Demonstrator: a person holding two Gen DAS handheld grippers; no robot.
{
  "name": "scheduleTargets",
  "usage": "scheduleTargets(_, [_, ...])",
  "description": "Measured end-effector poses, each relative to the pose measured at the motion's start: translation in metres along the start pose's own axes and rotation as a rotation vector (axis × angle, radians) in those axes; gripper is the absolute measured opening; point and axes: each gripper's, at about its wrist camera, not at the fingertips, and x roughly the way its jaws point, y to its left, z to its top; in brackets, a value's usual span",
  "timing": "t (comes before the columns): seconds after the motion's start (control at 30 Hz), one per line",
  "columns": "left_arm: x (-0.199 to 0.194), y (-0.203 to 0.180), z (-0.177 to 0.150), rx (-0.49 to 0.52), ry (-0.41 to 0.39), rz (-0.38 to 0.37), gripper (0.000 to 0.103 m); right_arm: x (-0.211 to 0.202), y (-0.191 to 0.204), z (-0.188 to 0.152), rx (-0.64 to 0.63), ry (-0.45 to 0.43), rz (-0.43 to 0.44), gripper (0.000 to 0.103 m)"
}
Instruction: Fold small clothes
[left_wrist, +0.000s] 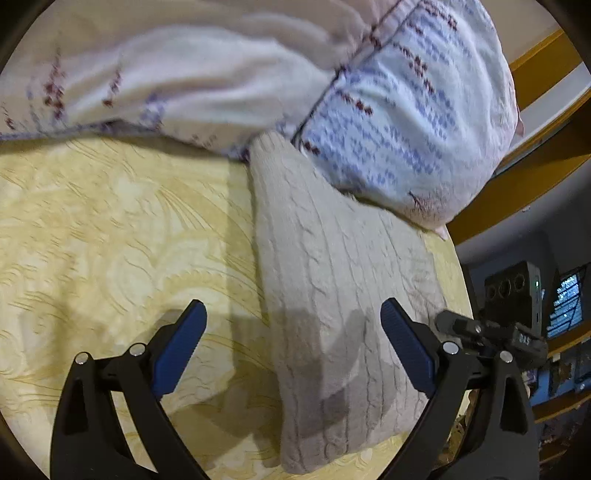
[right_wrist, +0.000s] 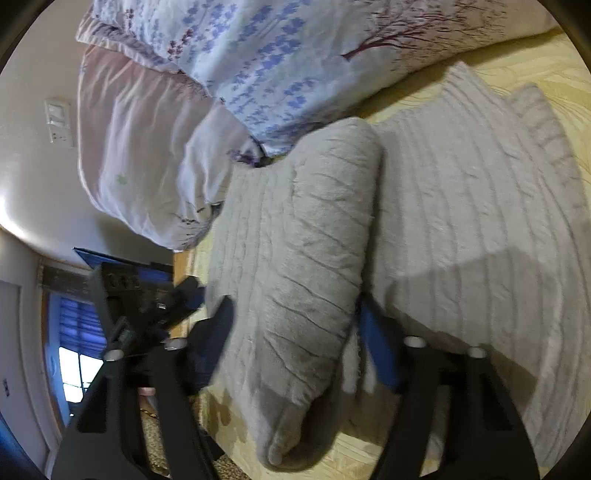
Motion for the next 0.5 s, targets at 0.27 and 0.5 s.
scheduleTargets(0.27, [0.012,-0.005,-0.001,-0.017,0.026,-0.026,0.095,0.008,-0.015,0.01,0.051,-0.04,0.04,0.039])
scheduleTargets(0.5, [0.001,0.002,-0.001,-0.039,0.012,-0.03,0.095,-0.001,-0.013,0.007,0.015,-0.082,0.047,0.018])
